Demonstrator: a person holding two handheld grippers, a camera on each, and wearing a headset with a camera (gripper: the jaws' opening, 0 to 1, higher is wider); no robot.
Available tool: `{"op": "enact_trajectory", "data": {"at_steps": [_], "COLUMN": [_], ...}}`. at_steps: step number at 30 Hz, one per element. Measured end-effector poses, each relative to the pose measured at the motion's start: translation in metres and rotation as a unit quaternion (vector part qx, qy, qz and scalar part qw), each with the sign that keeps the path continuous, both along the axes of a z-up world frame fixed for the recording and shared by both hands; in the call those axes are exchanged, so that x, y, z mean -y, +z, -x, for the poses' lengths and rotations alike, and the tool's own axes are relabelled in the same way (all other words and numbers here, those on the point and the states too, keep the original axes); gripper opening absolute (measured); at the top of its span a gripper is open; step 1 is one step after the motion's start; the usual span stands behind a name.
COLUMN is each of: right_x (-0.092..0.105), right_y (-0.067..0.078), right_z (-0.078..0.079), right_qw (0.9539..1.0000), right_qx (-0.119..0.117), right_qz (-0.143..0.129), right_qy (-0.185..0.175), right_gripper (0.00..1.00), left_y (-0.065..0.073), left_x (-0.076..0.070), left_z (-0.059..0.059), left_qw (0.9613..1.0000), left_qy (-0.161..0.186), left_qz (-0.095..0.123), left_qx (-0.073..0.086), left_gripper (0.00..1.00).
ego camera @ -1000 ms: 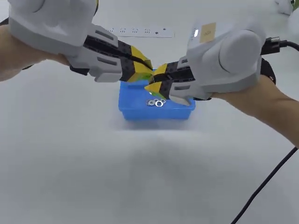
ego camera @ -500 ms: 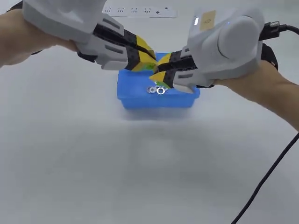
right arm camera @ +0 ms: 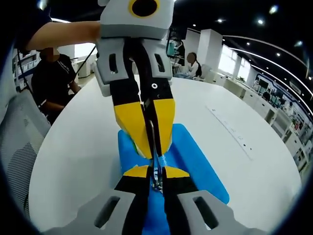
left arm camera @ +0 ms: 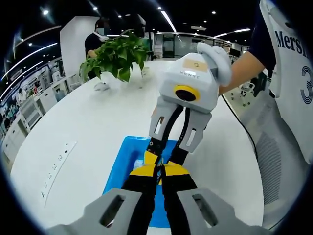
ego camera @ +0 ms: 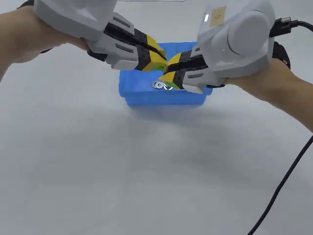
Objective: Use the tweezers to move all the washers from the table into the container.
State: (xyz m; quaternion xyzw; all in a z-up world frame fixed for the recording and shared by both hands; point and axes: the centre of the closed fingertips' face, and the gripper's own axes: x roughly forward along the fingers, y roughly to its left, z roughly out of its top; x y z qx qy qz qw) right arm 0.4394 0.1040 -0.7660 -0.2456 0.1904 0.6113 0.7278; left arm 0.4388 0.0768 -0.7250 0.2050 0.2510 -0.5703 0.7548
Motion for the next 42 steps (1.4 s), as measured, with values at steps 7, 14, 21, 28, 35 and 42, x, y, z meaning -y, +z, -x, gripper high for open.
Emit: {"op": "enact_trajectory", "data": {"at_steps": [7,14,21,28,35,42], "right_x": [0.002,0.004,0.005,0.003,0.001,0.004], "right_y": [0.000,0.005,0.018,0.038,0.063,0.073], "right_z": [-0.001,0.000,0.003,0.012,0.024,0.049], "right_qw": [1.0000,1.0000,0.9998,0.9993,0.9979,0.9962], "right_qx": [-0.004,0.007,0.016,0.035,0.061,0.083], "right_qz": [-0.005,-0.004,-0.009,-0.015,-0.018,0.000], "right_qy": [-0.004,-0.005,-0.004,0.000,0.007,0.029], "right_gripper": [0.11,0.11,0.11,0.10,0.09,0.08], "left_y": [0.002,0.009,0.021,0.042,0.066,0.074], "left_x": [0.005,0.006,0.005,-0.001,-0.004,-0.006], "left_z": [0.003,0.005,0.009,0.018,0.033,0.055], "left_qw": [1.0000,0.9999,0.9997,0.9987,0.9972,0.9971], "left_qy": [-0.005,-0.006,-0.002,-0.004,0.001,-0.002], "left_qz": [0.000,-0.002,0.006,0.006,0.010,0.010], "left_qx": [0.005,0.013,0.022,0.050,0.074,0.075], "left_gripper": [0.07,0.07,0.07,0.06,0.06,0.06]}}
